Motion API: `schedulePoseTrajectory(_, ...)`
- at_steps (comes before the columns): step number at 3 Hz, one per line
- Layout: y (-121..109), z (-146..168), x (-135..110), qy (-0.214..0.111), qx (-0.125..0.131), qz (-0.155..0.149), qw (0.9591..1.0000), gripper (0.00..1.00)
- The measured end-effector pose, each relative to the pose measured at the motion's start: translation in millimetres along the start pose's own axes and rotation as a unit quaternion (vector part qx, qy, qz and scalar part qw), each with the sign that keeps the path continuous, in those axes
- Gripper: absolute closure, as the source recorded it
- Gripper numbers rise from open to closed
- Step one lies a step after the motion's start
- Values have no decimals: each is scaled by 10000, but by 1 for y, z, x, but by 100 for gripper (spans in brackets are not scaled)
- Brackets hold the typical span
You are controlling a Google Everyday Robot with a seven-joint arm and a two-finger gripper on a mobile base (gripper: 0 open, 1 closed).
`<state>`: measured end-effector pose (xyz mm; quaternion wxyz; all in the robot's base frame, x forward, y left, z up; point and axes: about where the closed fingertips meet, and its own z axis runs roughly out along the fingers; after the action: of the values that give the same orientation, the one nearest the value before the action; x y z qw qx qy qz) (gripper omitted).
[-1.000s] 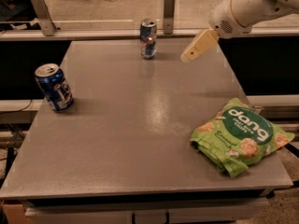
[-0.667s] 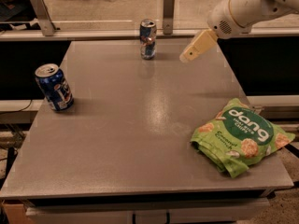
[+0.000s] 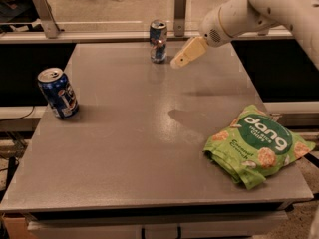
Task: Move redbull can near green rice chip bag
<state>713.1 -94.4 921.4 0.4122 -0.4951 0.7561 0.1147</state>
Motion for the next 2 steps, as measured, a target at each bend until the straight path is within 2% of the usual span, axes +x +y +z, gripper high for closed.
schedulePoseTrajectory(1,-4,51,-4,-425,-178,236,9987,0)
schedulePoseTrajectory(2,-10,87,-6,-736,-152,377,9965,0)
